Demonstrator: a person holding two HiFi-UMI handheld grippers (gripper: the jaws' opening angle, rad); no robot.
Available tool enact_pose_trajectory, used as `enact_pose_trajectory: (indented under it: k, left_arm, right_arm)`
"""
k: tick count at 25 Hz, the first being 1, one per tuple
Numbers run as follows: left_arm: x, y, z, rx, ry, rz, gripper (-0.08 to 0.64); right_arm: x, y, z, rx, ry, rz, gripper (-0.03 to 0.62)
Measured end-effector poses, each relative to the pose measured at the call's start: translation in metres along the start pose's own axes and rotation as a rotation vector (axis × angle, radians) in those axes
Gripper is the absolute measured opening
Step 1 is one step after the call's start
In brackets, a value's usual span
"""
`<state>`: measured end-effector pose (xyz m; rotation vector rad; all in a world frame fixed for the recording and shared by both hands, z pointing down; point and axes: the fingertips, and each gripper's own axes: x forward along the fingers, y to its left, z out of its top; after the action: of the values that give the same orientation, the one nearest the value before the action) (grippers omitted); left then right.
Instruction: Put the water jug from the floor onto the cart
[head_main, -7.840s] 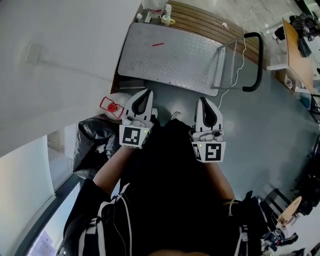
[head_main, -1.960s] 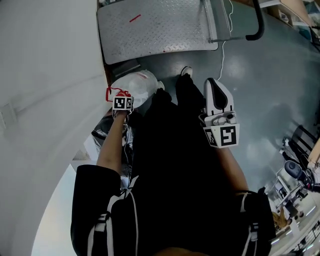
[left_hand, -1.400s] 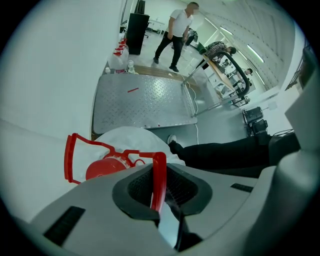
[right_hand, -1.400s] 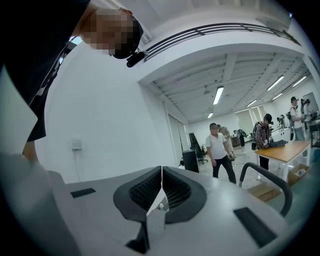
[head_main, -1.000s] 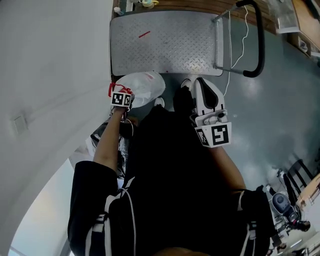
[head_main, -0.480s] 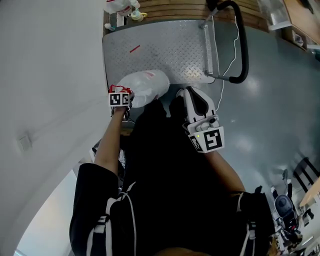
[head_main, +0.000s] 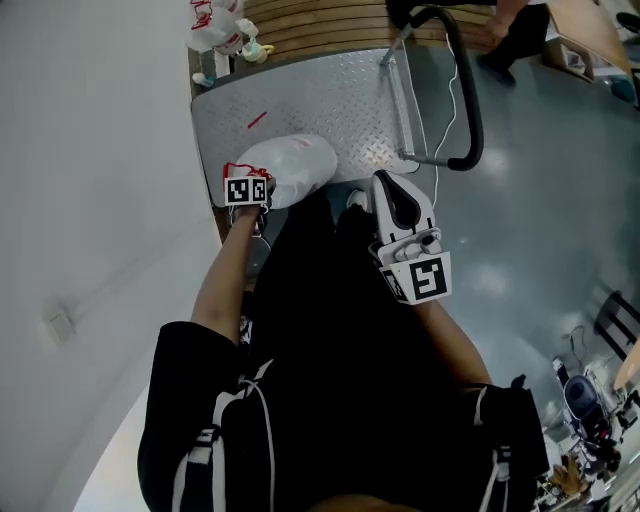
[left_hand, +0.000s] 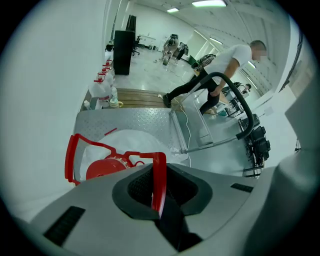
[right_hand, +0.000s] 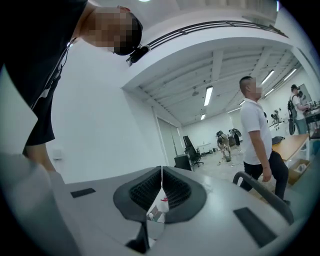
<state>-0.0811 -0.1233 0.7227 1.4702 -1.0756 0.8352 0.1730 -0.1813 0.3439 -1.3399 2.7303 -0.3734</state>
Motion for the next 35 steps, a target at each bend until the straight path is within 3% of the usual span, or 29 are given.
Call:
enact_pose_trajectory:
  k: [4, 12, 22, 27, 35]
  left_arm:
    - [0.008, 0.001, 0.009, 0.007, -0.009, -0.017, 0.060]
    - [0.019, 0.016, 0.050, -0.066, -0.022, -0.054, 0.060]
    - [0.017, 0.036, 0.087, 0.005, 0.006, -0.043, 0.060]
    - [0.020, 0.044, 0.111, -0.011, -0.004, -0.055, 0.060]
    - [0.045, 0.012, 0.121, -0.013, 0.006, -0.145, 0.058]
  right_arm:
    - [0.015, 0.004, 0.002, -0.029, 0.003, -0.029, 0.020]
    - [0.048, 0.005, 0.003, -0.070, 0.033, -0.070, 0.020]
    - [0.076, 0.004, -0.002, -0.064, 0.058, -0.122, 0.020]
    - [0.085, 0.006, -0.007, -0.053, 0.073, -0.129, 0.020]
    - [0.079, -0.009, -0.008, -0.061, 0.100, -0.210, 0.020]
